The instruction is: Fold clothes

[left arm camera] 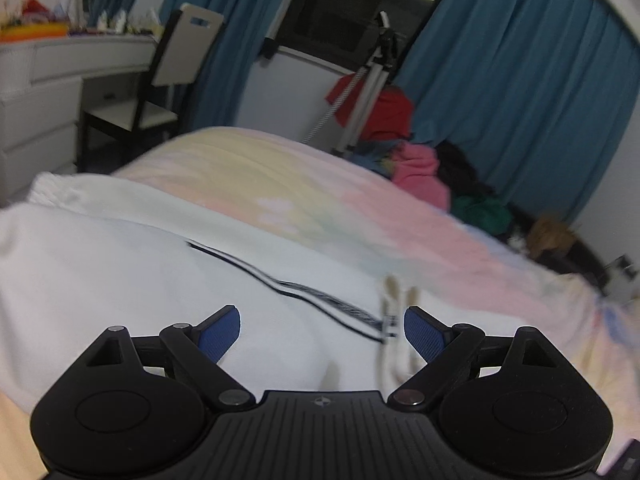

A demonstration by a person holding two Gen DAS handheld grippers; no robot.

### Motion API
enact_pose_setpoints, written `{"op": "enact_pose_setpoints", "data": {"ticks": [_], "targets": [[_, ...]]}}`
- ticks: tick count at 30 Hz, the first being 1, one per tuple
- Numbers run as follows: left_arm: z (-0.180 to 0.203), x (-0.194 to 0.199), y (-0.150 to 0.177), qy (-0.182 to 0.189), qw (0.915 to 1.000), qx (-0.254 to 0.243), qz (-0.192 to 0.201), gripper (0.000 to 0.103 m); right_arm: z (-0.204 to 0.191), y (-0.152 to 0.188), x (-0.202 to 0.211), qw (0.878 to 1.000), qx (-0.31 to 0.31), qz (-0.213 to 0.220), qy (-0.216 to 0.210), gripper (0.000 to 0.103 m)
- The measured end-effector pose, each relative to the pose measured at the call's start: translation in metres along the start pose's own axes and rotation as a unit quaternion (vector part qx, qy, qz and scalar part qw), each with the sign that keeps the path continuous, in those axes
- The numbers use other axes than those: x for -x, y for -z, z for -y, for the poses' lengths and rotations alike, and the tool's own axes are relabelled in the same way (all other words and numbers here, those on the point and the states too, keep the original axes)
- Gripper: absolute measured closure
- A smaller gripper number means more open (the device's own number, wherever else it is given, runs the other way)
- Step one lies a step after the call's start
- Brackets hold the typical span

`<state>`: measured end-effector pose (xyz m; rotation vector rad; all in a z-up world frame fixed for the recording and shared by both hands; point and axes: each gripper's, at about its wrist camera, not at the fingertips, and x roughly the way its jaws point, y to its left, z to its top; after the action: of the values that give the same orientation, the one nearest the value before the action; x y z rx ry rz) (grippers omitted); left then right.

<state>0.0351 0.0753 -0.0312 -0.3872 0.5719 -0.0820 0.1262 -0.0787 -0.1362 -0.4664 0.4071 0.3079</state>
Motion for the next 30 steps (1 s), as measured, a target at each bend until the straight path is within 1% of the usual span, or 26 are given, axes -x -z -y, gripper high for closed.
{"op": "enact_pose_setpoints", "data": {"ticks": [1, 3, 4, 5, 6, 7, 8, 9, 10, 12, 14, 15, 16, 17, 19, 21, 22, 24, 26, 28, 30], "targets": [[0.001, 0.000, 0.001, 0.014, 0.9999, 0.002, -0.006, 0.012, 0.002, -0.001, -0.001, 1.000, -0.005, -0.001, -0.003, 0.086], [0.003, -0.001, 0.003, 0.043, 0.9989, 0.006, -0.017, 0.012, 0.018, -0.003, 0.009, 0.997, -0.055, -0.020, -0.040, 0.080], [0.006, -0.002, 0.004, 0.058, 0.9980, 0.005, -0.025, 0.012, 0.026, -0.004, 0.014, 0.995, -0.080, -0.029, -0.058, 0.070], [0.008, -0.004, 0.007, 0.070, 0.9970, 0.002, -0.033, 0.012, 0.034, -0.005, 0.019, 0.991, -0.105, -0.038, -0.076, 0.055], [0.011, -0.007, 0.010, 0.077, 0.9962, -0.001, -0.041, 0.013, 0.042, -0.006, 0.025, 0.986, -0.130, -0.047, -0.094, 0.046], [0.014, -0.009, 0.014, 0.085, 0.9952, -0.004, -0.048, 0.013, 0.046, -0.004, 0.036, 0.980, -0.157, -0.054, -0.109, 0.032], [0.016, -0.011, 0.017, 0.093, 0.9940, -0.008, -0.056, 0.013, 0.051, 0.000, 0.045, 0.973, -0.181, -0.059, -0.127, 0.027], [0.018, -0.014, 0.021, 0.102, 0.9927, -0.009, -0.064, 0.013, 0.055, 0.004, 0.055, 0.966, -0.205, -0.064, -0.143, 0.027], [0.019, -0.018, 0.024, 0.112, 0.9909, -0.007, -0.074, 0.014, 0.051, 0.011, 0.078, 0.962, -0.219, -0.063, -0.147, 0.027], [0.022, -0.027, 0.033, 0.130, 0.9872, -0.001, -0.093, 0.016, 0.053, 0.009, 0.103, 0.960, -0.239, -0.060, -0.130, 0.027], [0.025, -0.036, 0.041, 0.140, 0.9840, -0.004, -0.109, 0.019, 0.070, 0.016, 0.116, 0.954, -0.277, -0.041, -0.110, 0.027], [0.028, -0.041, 0.044, 0.144, 0.9826, -0.007, -0.117, 0.022, 0.076, 0.019, 0.120, 0.951, -0.292, -0.033, -0.092, 0.027], [0.030, -0.045, 0.048, 0.145, 0.9818, -0.014, -0.122, 0.023, 0.082, 0.020, 0.116, 0.952, -0.297, -0.033, -0.062, 0.027], [0.033, -0.048, 0.051, 0.142, 0.9821, -0.028, -0.121, 0.028, 0.087, 0.020, 0.112, 0.952, -0.302, -0.033, -0.032, 0.027], [0.039, -0.053, 0.058, 0.135, 0.9819, -0.055, -0.120, 0.042, 0.092, 0.025, 0.108, 0.954, -0.293, -0.056, 0.016, 0.027], [0.046, -0.060, 0.065, 0.129, 0.9804, -0.079, -0.127, 0.075, 0.096, 0.031, 0.090, 0.953, -0.284, -0.090, 0.050, 0.027], [0.048, -0.062, 0.069, 0.124, 0.9799, -0.089, -0.129, 0.080, 0.097, 0.034, 0.084, 0.952, -0.282, -0.100, 0.059, 0.027], [0.051, -0.061, 0.074, 0.111, 0.9803, -0.110, -0.121, 0.088, 0.098, 0.039, 0.076, 0.951, -0.283, -0.112, 0.062, 0.027], [0.054, -0.054, 0.071, 0.113, 0.9798, -0.122, -0.112, 0.091, 0.099, 0.043, 0.077, 0.947, -0.294, -0.115, 0.059, 0.027], [0.053, -0.044, 0.065, 0.118, 0.9808, -0.111, -0.108, 0.091, 0.100, 0.042, 0.079, 0.945, -0.303, -0.114, 0.056, 0.027], [0.049, -0.033, 0.058, 0.123, 0.9828, -0.087, -0.107, 0.092, 0.101, 0.042, 0.088, 0.945, -0.306, -0.105, 0.055, 0.027]]}}
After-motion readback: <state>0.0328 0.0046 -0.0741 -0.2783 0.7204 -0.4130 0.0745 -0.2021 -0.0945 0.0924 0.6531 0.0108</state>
